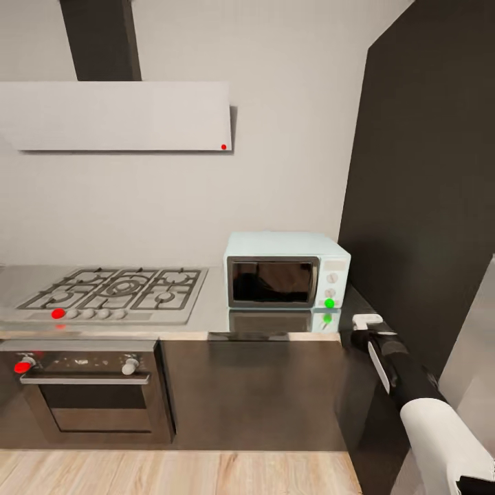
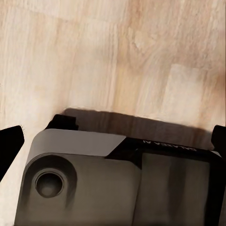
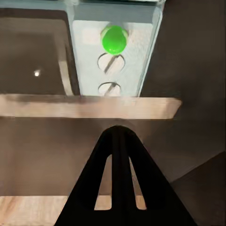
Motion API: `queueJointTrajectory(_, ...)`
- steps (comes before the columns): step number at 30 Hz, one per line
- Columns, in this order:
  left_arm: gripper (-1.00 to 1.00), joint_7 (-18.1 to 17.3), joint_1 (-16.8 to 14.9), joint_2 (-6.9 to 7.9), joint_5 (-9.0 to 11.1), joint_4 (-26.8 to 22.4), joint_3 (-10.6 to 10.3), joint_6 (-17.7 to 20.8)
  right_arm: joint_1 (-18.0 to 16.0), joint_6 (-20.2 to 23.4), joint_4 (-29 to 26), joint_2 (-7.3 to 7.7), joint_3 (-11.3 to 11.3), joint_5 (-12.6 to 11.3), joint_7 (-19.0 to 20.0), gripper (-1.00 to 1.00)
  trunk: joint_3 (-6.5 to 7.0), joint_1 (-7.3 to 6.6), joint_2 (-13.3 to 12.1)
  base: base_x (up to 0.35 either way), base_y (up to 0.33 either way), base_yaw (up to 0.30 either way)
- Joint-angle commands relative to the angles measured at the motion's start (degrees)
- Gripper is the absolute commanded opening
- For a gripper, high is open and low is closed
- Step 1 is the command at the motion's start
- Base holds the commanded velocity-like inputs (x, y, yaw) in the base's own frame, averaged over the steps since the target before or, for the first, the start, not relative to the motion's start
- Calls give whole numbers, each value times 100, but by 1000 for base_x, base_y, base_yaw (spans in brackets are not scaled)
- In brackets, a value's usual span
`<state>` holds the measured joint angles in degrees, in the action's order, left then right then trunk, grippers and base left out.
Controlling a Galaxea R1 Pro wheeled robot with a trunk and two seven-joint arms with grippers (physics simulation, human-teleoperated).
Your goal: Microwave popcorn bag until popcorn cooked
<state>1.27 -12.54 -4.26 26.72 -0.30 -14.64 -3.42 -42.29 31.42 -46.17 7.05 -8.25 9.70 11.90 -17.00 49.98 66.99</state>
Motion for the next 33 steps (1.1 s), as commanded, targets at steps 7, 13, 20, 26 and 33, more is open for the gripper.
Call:
queueJointTrajectory(7, 100, 13, -6, 12, 59, 4, -48, -18, -2, -460, 1601, -19, -10, 49, 0, -100, -7, -4, 5, -198, 0, 0)
queueJointTrajectory(13, 100, 13, -4, 13, 68, 4, -46, -18, 6, -1649, 3930, 9, 4, 50, -336, -100, -7, -4, 5, -5, 0, 0)
queueJointTrajectory(20, 100, 13, -5, 16, 81, 4, -40, -11, 910, -2546, 4798, -3, 25, 116, -496, -100, -7, -4, 5, 0, 0, 0)
queueJointTrajectory(26, 100, 13, -3, 13, 88, 9, -45, -10, 3001, -3898, 4811, -56, -18, 55, -510, -100, -7, -4, 5, 0, 0, 0)
queueJointTrajectory(33, 100, 13, -3, 18, 90, 13, -40, -10, 3334, -3924, 4819, -86, -27, 41, -499, -100, -7, -4, 5, 0, 0, 1)
